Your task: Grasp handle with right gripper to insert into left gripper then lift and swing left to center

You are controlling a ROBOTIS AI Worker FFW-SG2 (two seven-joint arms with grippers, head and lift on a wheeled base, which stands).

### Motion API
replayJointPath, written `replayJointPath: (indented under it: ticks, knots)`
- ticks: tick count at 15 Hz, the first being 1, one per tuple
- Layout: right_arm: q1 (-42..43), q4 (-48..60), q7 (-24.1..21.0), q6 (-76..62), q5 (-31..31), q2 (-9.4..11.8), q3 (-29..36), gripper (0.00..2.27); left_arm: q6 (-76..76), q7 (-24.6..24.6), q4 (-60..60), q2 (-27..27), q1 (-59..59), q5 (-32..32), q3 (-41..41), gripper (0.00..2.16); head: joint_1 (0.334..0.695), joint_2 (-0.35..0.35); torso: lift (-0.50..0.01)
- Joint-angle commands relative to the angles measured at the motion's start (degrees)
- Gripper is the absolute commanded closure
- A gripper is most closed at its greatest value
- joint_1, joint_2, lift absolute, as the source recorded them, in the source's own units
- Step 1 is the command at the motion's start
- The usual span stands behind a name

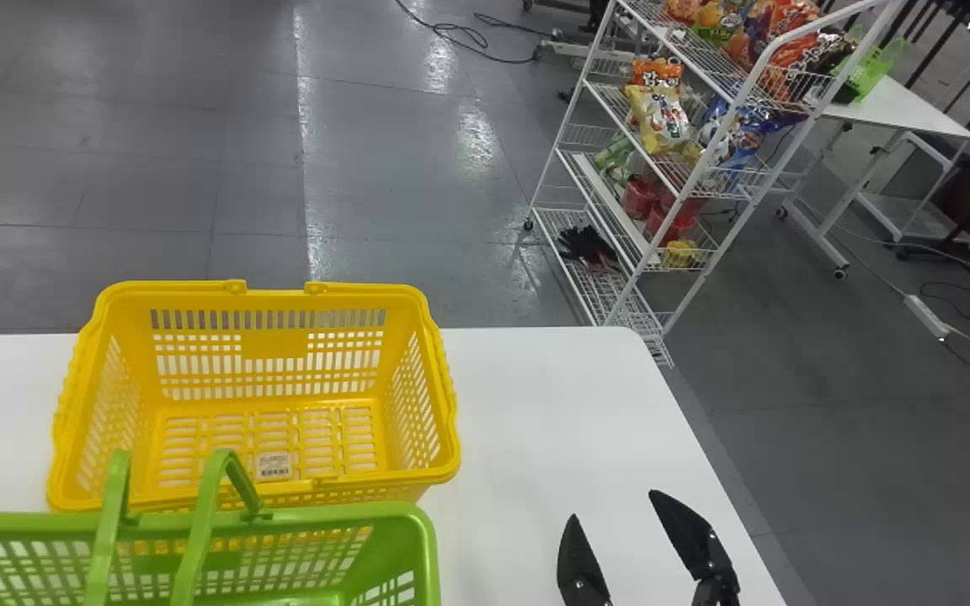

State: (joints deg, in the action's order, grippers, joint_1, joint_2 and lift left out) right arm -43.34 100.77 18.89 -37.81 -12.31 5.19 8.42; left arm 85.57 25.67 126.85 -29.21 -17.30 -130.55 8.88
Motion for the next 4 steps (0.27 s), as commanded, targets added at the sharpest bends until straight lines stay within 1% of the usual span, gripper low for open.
replayJointPath:
  ticks: [1, 4]
  knots:
    - [0.45, -0.39, 0.00, 0.15, 0.00, 0.00, -0.16, 0.17, 0.18, 0.00, -0.11, -0.06, -0.37, -0.05, 0.09, 1.97, 0.695, -0.350, -0.093]
    - [0.71, -0.39, 0.00, 0.33, 0.00, -0.09, -0.25, 0.17, 0.18, -0.18, -0.11, 0.03, -0.37, -0.05, 0.26, 1.97, 0.695, -0.350, -0.093]
